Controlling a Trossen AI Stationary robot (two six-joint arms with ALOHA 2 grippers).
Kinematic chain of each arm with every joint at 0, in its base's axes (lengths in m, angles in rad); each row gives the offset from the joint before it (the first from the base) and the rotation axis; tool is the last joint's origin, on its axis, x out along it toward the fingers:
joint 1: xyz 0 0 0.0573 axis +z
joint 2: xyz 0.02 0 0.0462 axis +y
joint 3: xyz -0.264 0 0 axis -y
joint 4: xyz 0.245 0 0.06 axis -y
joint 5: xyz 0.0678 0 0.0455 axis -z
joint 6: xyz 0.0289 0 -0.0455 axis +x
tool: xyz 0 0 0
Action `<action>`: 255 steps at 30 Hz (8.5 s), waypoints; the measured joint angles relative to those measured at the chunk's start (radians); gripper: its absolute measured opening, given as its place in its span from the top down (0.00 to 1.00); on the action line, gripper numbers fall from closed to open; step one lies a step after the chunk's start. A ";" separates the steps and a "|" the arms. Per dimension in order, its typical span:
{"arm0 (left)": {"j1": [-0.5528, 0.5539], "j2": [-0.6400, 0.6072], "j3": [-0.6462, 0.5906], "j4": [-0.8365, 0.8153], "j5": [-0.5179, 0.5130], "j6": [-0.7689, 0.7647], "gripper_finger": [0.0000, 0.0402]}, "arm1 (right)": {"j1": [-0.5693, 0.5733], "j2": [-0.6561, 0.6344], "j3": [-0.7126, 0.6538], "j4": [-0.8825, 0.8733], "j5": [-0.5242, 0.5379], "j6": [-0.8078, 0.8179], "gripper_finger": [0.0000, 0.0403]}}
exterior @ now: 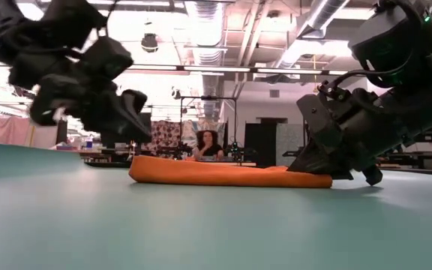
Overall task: Roll towel into tight, uniform cylinder
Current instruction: Roll the orange towel
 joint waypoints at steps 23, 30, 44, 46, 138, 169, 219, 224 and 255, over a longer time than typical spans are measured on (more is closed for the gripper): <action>0.035 0.259 -0.025 0.221 -0.124 0.007 1.00 | 0.103 -0.007 -0.002 0.068 0.168 -0.097 0.84; 0.059 0.258 -0.025 0.211 -0.095 -0.004 1.00 | 0.206 -0.093 -0.002 0.076 0.343 -0.306 0.84; 0.060 0.258 -0.025 0.210 -0.084 -0.029 1.00 | 0.168 -0.113 0.050 0.076 0.178 -0.855 0.48; 0.060 0.258 -0.025 0.209 -0.084 -0.041 1.00 | 0.150 -0.113 0.058 0.078 0.167 -0.894 0.40; 0.281 0.405 0.169 0.013 0.320 0.118 1.00 | -0.173 -0.345 0.153 -0.535 -0.805 0.163 0.94; 0.255 0.405 0.168 -0.008 0.387 0.050 1.00 | -0.500 -0.373 0.153 -0.630 -1.241 0.364 0.94; 0.043 0.126 0.255 -0.171 0.143 0.268 1.00 | -0.619 -0.357 0.139 -0.693 -1.251 0.224 0.94; 0.053 0.206 0.324 -0.227 0.121 0.304 1.00 | -0.618 -0.357 0.140 -0.692 -1.240 0.220 0.94; 0.192 0.275 0.372 -0.231 0.072 0.273 1.00 | -0.599 -0.357 0.140 -0.676 -1.228 0.175 0.94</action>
